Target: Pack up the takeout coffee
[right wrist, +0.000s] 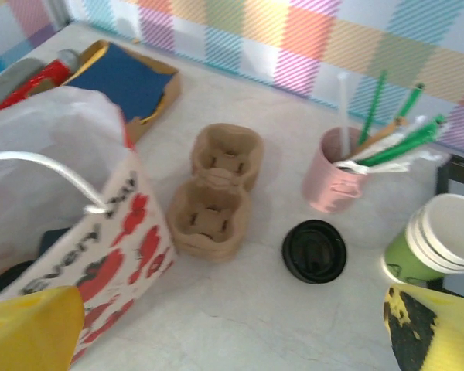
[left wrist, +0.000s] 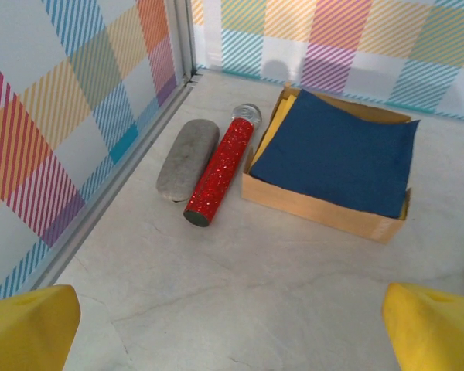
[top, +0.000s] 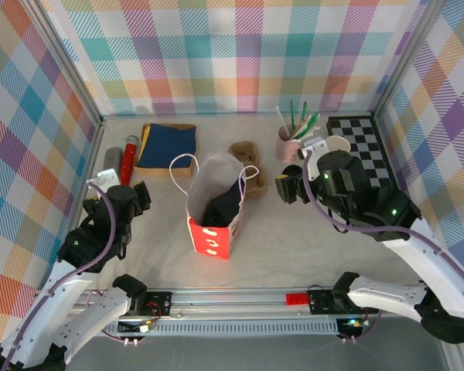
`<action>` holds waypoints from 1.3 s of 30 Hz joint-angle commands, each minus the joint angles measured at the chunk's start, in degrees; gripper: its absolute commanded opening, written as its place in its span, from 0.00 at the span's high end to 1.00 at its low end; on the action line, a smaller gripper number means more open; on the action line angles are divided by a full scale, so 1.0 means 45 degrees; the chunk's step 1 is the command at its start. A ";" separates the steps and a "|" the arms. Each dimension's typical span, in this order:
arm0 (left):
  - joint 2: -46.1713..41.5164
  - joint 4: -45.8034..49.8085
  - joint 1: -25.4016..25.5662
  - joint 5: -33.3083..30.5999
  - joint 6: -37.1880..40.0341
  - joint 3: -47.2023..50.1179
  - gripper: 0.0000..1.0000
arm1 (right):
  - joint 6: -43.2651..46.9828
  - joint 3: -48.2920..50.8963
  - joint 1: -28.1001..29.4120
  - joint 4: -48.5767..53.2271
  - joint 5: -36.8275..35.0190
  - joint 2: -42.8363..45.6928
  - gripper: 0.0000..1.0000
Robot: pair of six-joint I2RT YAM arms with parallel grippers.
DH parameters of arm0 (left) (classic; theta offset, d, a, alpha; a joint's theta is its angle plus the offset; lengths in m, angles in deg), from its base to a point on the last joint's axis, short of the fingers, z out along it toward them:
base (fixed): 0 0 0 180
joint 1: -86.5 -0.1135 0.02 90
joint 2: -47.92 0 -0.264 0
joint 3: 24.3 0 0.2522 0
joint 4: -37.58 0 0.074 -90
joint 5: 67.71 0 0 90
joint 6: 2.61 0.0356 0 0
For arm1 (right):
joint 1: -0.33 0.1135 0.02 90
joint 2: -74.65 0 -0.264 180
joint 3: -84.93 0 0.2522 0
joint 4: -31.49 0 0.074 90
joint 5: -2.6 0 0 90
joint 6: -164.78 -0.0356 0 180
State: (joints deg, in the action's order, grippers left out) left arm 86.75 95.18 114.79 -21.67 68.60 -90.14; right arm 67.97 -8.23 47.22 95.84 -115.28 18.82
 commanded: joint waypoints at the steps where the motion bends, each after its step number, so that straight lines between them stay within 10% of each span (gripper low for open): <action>1: -0.0069 -0.1398 -0.0135 -0.0835 0.0424 0.0630 0.02 | -0.0233 0.1083 -0.0719 -0.1257 -0.0769 0.0805 0.01; 28: -0.0102 -0.6483 -0.0116 -0.2649 0.1929 0.5529 0.00 | 0.0519 1.1166 -0.2712 -0.7791 -0.3257 0.3696 0.01; 39: 0.1030 -1.0554 -0.0116 -0.2096 0.2380 0.8180 0.00 | 0.0952 1.4511 -0.4433 -1.2961 -0.1697 0.2202 0.01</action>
State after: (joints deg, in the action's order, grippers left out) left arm 89.85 55.64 114.79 -31.31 78.04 -54.84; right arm 70.81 56.99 27.96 47.78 -125.55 29.66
